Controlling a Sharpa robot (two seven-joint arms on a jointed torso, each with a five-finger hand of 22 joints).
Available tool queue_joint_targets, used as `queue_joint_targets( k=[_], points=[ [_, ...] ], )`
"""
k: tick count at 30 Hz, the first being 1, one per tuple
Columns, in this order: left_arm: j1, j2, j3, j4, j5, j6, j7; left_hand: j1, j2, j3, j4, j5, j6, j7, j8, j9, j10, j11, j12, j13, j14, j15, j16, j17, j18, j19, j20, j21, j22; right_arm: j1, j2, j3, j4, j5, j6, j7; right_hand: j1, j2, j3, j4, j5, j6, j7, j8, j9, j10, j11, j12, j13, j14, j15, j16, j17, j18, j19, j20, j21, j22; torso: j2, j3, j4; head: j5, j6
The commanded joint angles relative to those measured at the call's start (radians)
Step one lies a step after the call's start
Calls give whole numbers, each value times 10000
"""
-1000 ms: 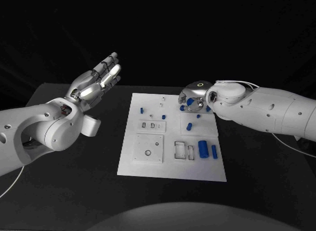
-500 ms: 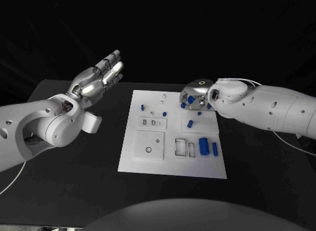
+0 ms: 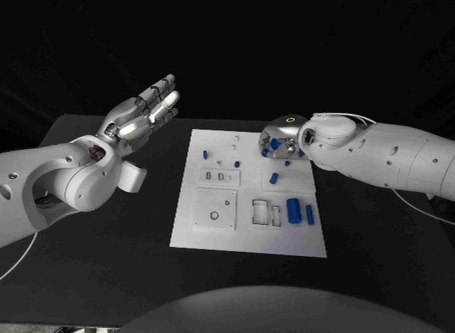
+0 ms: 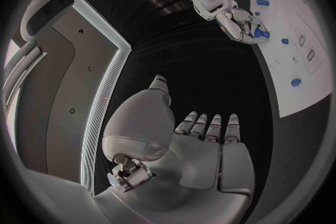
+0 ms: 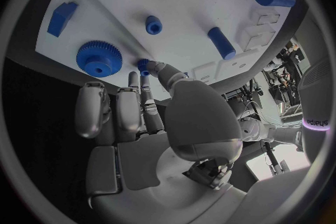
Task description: Assemble the parts on the task board
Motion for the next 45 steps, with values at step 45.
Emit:
queue_joint_targets(
  k=[45],
  points=[
    [138,-51,12,196,-400,250,-221,694,199,-243,-15,540,155,239,103,-105,5,216,-35,-10,10,234,-36,-15,165,50,412,10,-229,609,577,174,-137,356,-297,-35,698,163,107,-59,-93,162,392,503,856,949,-52,478,510,-35,-62,-138,-147,4,142,-116,37,311,146,-65,150,169,85]
  ],
)
